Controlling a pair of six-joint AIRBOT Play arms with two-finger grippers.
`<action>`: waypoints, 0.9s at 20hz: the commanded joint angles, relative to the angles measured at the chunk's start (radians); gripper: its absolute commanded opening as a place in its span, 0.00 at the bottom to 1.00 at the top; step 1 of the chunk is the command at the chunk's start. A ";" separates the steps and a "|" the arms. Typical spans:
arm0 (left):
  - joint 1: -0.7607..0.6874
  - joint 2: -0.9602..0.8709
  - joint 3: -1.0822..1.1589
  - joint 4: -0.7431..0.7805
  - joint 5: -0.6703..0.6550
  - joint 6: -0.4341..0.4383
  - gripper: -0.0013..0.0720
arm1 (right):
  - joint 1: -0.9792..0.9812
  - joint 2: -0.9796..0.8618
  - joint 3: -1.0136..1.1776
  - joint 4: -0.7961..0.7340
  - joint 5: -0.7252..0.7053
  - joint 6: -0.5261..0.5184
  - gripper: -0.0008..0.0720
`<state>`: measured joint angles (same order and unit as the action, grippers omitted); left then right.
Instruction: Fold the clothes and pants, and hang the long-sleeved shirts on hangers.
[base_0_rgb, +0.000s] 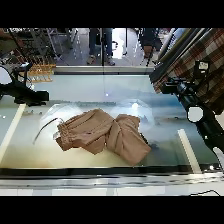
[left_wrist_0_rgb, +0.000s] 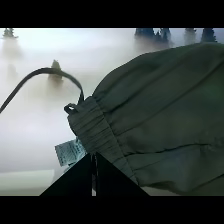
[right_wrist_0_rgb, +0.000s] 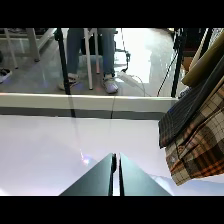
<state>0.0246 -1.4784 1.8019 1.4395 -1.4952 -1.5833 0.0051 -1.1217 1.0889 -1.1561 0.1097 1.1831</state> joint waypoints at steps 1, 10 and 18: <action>0.001 -0.001 0.000 0.000 0.000 0.000 0.04 | 0.001 0.001 0.000 0.000 0.000 0.000 0.11; 0.001 -0.001 0.000 0.000 0.000 0.000 0.04 | 0.001 0.001 0.000 0.000 0.000 0.000 0.11; 0.000 -0.031 0.000 -0.001 0.069 0.000 0.04 | 0.006 0.002 0.000 0.065 -0.002 0.014 0.11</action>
<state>0.0246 -1.4944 1.8019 1.4395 -1.4517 -1.5833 0.0071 -1.1217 1.0889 -1.1439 0.1097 1.1839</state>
